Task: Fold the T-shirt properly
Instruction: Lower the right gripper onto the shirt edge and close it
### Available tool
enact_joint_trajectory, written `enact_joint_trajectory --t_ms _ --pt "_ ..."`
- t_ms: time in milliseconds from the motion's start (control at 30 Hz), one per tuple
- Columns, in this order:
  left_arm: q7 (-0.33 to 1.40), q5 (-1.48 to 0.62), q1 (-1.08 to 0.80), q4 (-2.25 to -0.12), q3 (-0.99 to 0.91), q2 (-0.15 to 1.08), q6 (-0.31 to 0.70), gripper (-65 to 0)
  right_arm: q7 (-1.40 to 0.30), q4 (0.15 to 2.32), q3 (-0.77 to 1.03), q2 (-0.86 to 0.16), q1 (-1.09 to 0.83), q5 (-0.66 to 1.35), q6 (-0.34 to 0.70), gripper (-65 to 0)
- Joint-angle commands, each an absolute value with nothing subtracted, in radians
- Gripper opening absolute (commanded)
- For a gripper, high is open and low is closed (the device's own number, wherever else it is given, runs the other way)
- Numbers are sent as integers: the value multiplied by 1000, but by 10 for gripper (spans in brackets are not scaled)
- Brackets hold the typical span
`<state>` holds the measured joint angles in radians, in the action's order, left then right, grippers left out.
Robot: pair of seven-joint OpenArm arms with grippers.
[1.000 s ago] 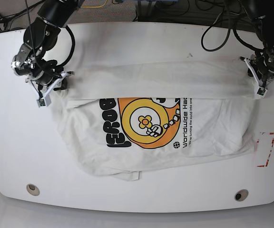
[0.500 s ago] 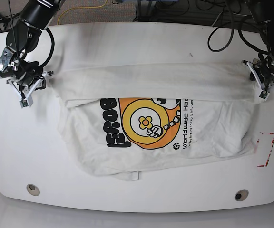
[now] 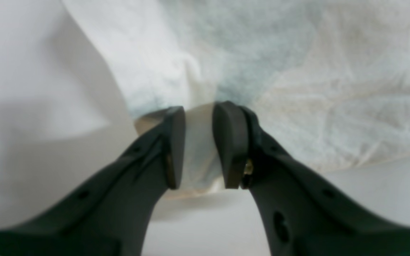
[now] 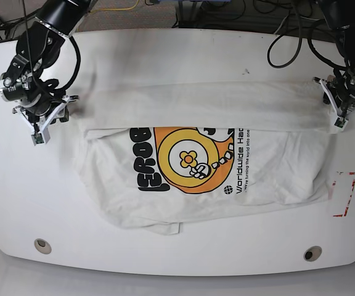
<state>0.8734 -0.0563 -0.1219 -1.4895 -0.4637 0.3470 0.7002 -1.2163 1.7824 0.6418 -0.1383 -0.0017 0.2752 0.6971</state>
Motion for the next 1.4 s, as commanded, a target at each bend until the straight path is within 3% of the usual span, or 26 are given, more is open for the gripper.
enact_joint_trajectory --t_ms 0,100,200,400,567,700,833,1133,1200,1367 --pt "871 -54 -117 -1508 -467 364 698 -490 -1204 1801 662 -120 13 282 698 -304" --pt "871 -54 -117 -1508 -469 364 698 -490 -1201 1771 688 -91 13 280 698 -189" --pt "871 -56 -116 -1508 -469 364 698 -490 -1182 1732 694 -84 13 280 698 -133" --pt "871 -58 -116 -1509 -469 366 698 -458 -1090 1659 690 -87 -4 280 698 -128" --pt "871 -59 -116 -1526 -470 366 698 -322 -1059 1613 690 -96 -13 280 698 -128" --pt "874 -59 -117 -1590 -499 367 698 -229 -1053 1564 690 -105 -15 282 698 -170" --pt "906 -64 -114 -1633 -519 366 698 -224 -1038 1547 690 -107 -15 283 698 -247" --pt "963 -211 -111 -1647 -610 384 698 -222 -1023 1547 690 -101 -28 283 698 -552" --pt "963 -231 -111 -1638 -624 395 698 -221 -1023 1547 688 -101 -30 283 698 -587" --pt "961 -260 -116 -1587 -625 398 698 -221 -1023 1552 688 -101 -31 283 698 -572"
